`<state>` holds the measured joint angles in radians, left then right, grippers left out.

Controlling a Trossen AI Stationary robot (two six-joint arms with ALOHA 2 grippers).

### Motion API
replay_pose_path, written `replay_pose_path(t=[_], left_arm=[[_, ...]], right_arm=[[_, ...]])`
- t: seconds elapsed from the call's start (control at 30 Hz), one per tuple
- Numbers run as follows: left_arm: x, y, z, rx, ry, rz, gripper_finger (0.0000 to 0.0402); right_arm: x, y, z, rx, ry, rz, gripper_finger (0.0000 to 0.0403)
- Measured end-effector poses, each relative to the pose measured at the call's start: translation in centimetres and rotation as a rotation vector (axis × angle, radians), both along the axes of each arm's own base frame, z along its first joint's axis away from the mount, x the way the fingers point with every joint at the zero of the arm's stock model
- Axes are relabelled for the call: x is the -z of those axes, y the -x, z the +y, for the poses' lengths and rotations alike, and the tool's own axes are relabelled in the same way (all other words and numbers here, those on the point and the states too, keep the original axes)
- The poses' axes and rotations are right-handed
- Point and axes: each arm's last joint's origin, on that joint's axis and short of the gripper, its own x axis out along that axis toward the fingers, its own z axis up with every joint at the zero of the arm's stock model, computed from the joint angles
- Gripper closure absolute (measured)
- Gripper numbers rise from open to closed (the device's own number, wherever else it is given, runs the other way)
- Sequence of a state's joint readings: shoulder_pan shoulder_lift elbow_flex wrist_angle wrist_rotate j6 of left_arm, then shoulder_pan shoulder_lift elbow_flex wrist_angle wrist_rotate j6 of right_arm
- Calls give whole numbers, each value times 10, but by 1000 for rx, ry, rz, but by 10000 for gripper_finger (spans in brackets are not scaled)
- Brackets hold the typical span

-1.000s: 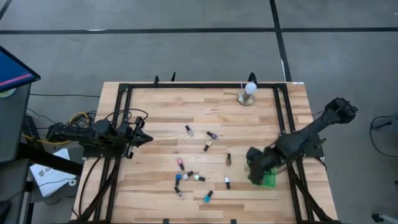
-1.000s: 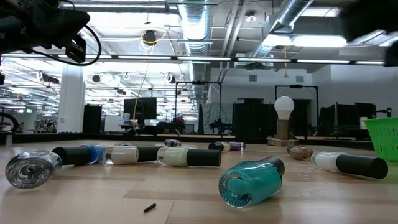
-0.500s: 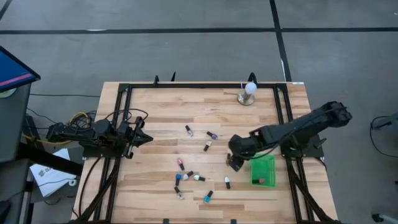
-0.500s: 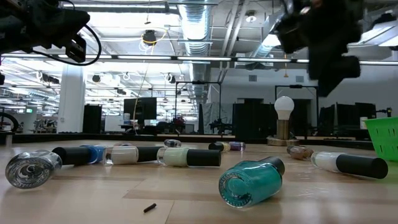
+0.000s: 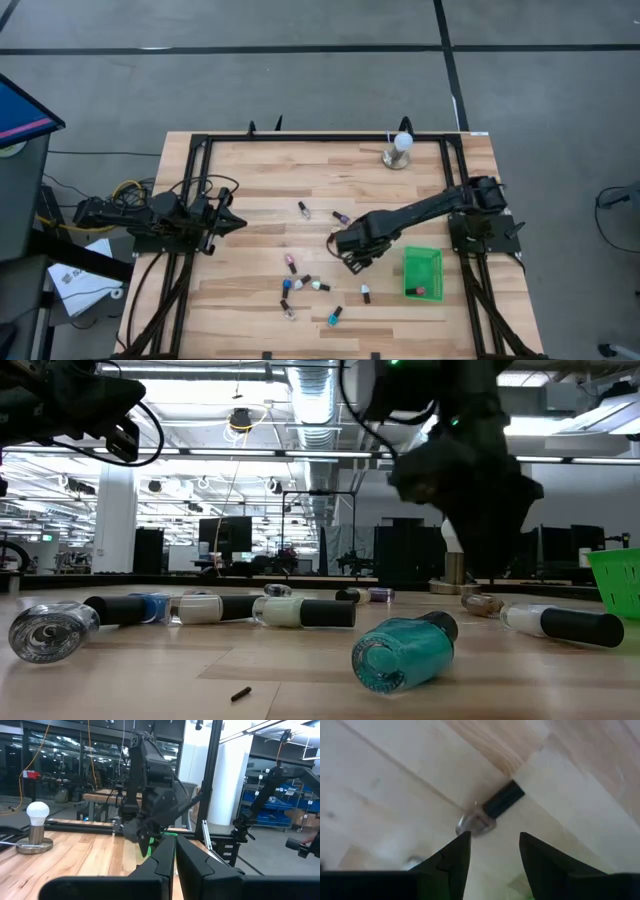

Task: Pick & Place Nail Polish
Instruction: Put the brown nail polish into the green bin

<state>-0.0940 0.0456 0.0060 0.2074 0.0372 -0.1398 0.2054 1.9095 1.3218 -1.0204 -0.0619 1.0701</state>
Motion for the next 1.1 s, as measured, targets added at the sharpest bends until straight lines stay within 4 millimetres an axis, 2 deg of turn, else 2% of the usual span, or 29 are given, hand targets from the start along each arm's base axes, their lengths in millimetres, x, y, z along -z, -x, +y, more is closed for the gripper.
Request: replay_pose_path(t=[0.17, 0.33, 0.53, 0.77, 0.97, 1.1], left_arm=[[0, 0, 0, 0, 0, -1, 389], [0, 0, 0, 0, 0, -1, 389], [0, 0, 0, 0, 0, 0, 389], [0, 0, 0, 0, 0, 0, 389], [0, 0, 0, 0, 0, 0, 389], [0, 0, 0, 0, 0, 0, 389]], right_arm=[[12, -12, 2, 39, 23, -3, 180], [11, -12, 1, 115, 73, -14, 136], [10, -11, -2, 157, 92, -16, 133], [30, -3, 4, 233, 56, -27, 133], [36, 0, 6, 267, 31, -42, 135], [37, 0, 7, 274, 28, -44, 162]])
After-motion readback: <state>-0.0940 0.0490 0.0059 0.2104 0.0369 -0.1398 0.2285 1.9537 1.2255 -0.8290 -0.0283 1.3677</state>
